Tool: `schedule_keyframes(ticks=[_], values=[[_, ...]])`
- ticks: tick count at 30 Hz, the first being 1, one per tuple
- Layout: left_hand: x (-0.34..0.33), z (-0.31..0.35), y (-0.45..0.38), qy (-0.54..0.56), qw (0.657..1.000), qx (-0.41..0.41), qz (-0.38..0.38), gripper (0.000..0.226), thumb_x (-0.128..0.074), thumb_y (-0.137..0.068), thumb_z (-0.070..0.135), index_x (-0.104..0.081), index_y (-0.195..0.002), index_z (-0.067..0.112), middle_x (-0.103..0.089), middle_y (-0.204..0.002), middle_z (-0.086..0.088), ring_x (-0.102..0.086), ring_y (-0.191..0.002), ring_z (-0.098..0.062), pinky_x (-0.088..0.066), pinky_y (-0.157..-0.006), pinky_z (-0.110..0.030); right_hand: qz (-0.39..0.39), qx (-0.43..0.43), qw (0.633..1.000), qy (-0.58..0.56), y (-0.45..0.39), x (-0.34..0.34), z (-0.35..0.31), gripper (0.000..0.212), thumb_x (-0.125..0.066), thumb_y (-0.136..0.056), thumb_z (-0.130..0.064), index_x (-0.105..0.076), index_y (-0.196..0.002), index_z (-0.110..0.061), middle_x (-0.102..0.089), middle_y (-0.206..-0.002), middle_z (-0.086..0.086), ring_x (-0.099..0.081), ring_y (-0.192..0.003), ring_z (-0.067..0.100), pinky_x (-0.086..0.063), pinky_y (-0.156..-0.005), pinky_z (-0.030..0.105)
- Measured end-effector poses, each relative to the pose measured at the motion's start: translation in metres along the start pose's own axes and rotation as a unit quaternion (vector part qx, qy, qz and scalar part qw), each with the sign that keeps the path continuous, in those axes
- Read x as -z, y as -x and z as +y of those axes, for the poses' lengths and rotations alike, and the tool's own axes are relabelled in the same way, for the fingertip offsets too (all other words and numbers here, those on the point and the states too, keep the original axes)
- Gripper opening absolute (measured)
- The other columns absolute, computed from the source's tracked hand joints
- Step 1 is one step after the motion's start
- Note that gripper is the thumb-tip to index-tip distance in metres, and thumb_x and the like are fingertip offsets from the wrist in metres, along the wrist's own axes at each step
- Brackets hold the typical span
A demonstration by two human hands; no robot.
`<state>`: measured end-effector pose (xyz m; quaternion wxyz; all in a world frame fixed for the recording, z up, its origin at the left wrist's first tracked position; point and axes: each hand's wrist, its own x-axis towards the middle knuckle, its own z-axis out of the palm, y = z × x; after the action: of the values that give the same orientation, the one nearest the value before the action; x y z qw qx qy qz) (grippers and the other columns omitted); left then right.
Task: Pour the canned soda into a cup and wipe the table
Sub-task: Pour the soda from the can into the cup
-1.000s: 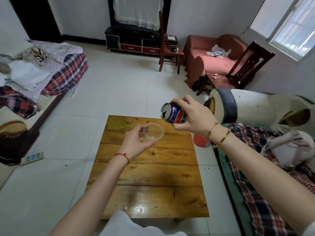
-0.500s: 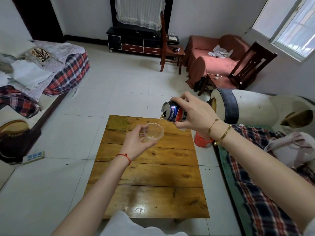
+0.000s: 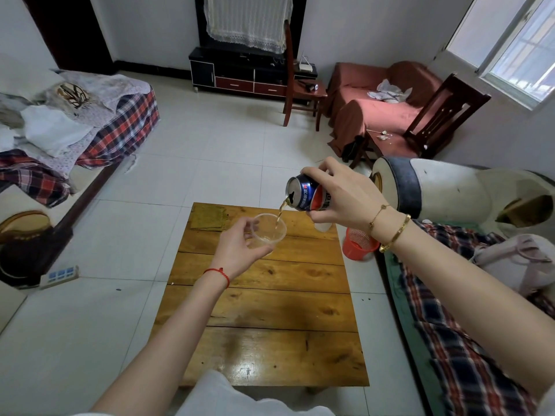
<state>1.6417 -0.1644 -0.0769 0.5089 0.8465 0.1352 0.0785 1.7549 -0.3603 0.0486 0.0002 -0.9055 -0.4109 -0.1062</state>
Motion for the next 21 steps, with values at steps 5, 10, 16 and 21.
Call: schedule_keyframes(ticks=[5,10,16,21], values=[[0.0026,-0.0013,-0.0035,0.007,1.0,0.0,0.003,0.069,-0.085,-0.072,0.028,-0.052,-0.131,0.015,-0.059,-0.129,-0.004,-0.056,-0.109,-0.012,-0.05,-0.091,-0.022,0.001,0.0,1.0,0.003,-0.0024,-0.0016,0.0006,0.073,-0.067,-0.069,-0.053,-0.042,-0.133,-0.028,-0.047,-0.11,0.001,-0.053,-0.088,0.02,-0.054,-0.063,0.038],[0.0045,-0.0042,-0.0038,0.005,1.0,0.003,0.004,0.068,-0.085,-0.073,0.028,-0.051,-0.131,0.016,-0.059,-0.13,-0.005,-0.058,-0.115,-0.017,-0.05,-0.091,-0.023,0.0,0.002,1.0,0.006,-0.0039,-0.0032,-0.0012,0.073,-0.067,-0.069,-0.053,-0.041,-0.133,-0.027,-0.046,-0.11,0.001,-0.052,-0.087,0.019,-0.054,-0.062,0.037],[0.0051,-0.0059,-0.0049,0.004,1.0,0.003,0.005,0.066,-0.084,-0.074,0.028,-0.051,-0.13,0.016,-0.059,-0.13,-0.005,-0.058,-0.116,-0.018,-0.049,-0.09,-0.022,-0.001,0.007,1.0,0.009,-0.0051,-0.0039,-0.0051,0.073,-0.067,-0.07,-0.052,-0.043,-0.134,-0.026,-0.048,-0.11,0.003,-0.052,-0.086,0.019,-0.052,-0.06,0.033],[0.0062,-0.0074,-0.0055,0.007,1.0,0.008,0.005,0.068,-0.084,-0.073,0.028,-0.051,-0.131,0.016,-0.06,-0.129,-0.005,-0.058,-0.113,-0.016,-0.05,-0.09,-0.023,-0.005,0.008,1.0,0.008,-0.0063,-0.005,-0.008,0.073,-0.067,-0.07,-0.051,-0.043,-0.134,-0.025,-0.047,-0.109,0.003,-0.052,-0.085,0.019,-0.052,-0.06,0.033]])
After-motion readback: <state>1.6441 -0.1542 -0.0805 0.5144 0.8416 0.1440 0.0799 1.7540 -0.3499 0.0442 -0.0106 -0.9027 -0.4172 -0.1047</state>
